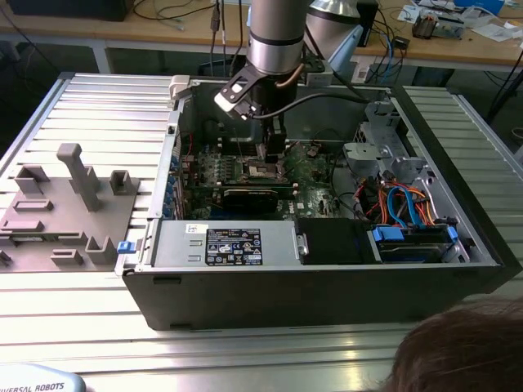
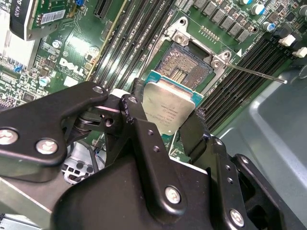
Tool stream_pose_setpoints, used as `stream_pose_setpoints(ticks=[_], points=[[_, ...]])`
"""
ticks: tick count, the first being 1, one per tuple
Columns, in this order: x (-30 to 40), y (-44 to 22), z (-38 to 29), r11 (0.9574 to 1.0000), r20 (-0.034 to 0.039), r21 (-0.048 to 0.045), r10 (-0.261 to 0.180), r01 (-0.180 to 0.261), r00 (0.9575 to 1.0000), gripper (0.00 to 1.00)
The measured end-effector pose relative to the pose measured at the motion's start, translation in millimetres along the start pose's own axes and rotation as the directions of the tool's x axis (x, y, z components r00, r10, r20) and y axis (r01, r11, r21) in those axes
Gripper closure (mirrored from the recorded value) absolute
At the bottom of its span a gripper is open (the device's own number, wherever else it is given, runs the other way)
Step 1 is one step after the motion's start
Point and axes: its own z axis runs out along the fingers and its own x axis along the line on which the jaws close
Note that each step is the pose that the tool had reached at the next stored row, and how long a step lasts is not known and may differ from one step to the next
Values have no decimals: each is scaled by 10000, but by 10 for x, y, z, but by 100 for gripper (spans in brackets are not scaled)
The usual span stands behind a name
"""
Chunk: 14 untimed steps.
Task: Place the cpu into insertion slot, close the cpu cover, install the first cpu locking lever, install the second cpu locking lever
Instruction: 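Place the cpu into insertion slot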
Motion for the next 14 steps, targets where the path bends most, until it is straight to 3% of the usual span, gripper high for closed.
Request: stream_pose_setpoints(ticks=[14], points=[[1, -34, 22, 10000, -2, 0, 1, -1, 10000, 45]])
